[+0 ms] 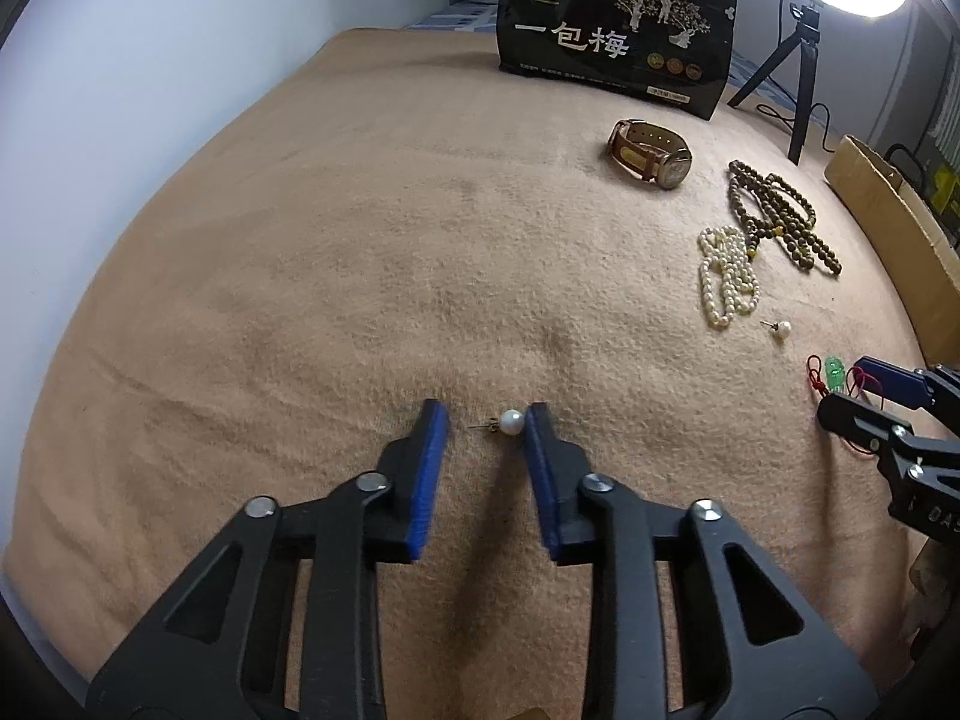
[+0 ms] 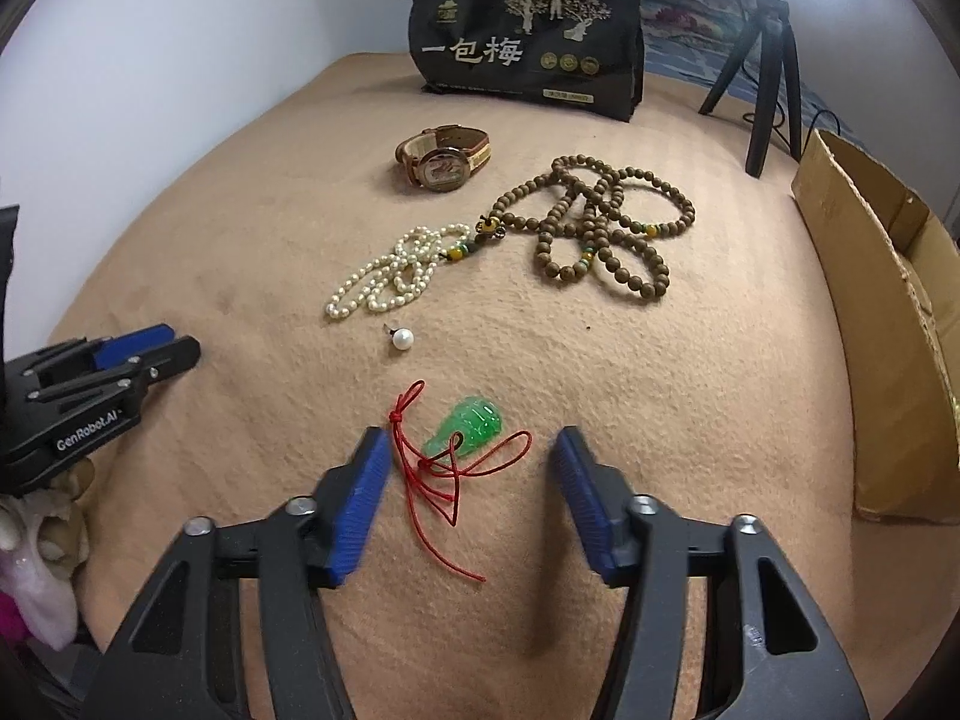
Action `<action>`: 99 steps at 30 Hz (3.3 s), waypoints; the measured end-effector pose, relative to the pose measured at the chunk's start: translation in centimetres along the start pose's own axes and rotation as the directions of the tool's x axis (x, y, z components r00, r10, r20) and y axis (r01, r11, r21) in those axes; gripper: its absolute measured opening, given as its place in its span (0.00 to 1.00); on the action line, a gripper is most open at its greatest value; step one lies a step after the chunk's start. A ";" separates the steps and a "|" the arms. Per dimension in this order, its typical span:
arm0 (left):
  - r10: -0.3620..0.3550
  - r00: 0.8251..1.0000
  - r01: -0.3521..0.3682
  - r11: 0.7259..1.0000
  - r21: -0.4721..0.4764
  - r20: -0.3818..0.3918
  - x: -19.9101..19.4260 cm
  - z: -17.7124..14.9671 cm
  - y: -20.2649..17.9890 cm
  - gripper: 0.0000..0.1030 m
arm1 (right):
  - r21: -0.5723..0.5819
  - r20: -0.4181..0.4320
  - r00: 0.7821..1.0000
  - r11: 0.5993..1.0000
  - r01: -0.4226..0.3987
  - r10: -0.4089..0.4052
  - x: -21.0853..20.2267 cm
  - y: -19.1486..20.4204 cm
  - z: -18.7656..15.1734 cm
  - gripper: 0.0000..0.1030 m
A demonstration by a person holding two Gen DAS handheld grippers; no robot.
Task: Organize jewelry
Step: 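Move the left tool to a pearl earring while the right nears the jade pendant, then close the left tool on the pearl earring while the right grasps the pendant string, then carry the earring and pendant over the box and open both tools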
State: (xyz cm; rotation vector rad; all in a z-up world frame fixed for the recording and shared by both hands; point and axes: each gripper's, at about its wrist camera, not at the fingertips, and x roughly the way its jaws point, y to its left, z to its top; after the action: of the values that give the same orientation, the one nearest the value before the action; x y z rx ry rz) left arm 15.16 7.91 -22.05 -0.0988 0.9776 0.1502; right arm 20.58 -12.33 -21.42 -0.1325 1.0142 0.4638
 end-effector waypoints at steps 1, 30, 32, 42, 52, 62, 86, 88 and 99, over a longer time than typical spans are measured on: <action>0.001 1.000 -0.001 1.000 0.000 0.001 0.0 0.0 0.0 0.21 | -0.009 -0.001 1.000 1.000 0.005 -0.005 0.0 0.1 0.0 0.39; -0.042 0.997 0.042 0.999 -0.001 0.059 -3.1 0.7 -0.8 0.17 | 0.022 0.088 0.996 0.999 0.024 -0.026 -3.9 -1.7 0.8 0.10; -0.051 0.996 0.050 0.999 0.010 0.072 -3.7 0.9 -1.3 0.17 | 0.026 0.100 0.995 0.999 0.025 -0.028 -4.6 -1.9 0.9 0.10; -0.108 0.987 0.105 0.994 0.033 0.118 -6.5 2.0 -3.2 0.17 | 0.041 0.154 0.988 0.999 0.022 -0.028 -8.3 -3.2 1.3 0.10; -0.184 0.969 0.170 0.981 0.093 0.164 -8.5 4.1 -7.5 0.17 | 0.044 0.197 0.979 0.998 0.051 -0.059 -12.1 -5.8 2.3 0.10; -0.274 0.942 0.246 0.956 0.159 0.193 -9.1 7.0 -13.5 0.17 | 0.110 0.219 0.967 0.988 0.110 -0.132 -14.4 -11.4 3.0 0.10; -0.410 0.896 0.348 0.888 0.301 0.171 -6.2 12.1 -27.6 0.17 | 0.239 0.204 0.951 0.954 0.181 -0.231 -13.5 -21.8 3.4 0.10; -0.417 0.894 0.355 0.882 0.312 0.163 -5.7 12.4 -28.7 0.17 | 0.246 0.199 0.952 0.952 0.180 -0.231 -13.2 -22.3 3.3 0.10; -0.441 0.889 0.384 0.863 0.329 0.122 -3.2 13.8 -33.0 0.17 | 0.292 0.171 0.956 0.939 0.182 -0.239 -11.7 -25.2 2.7 0.10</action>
State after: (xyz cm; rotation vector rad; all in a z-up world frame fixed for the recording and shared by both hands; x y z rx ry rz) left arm 30.34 -22.82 -11.21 -0.0163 0.7535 -0.3814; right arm 28.45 -37.64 -12.77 0.0534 0.8412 0.1330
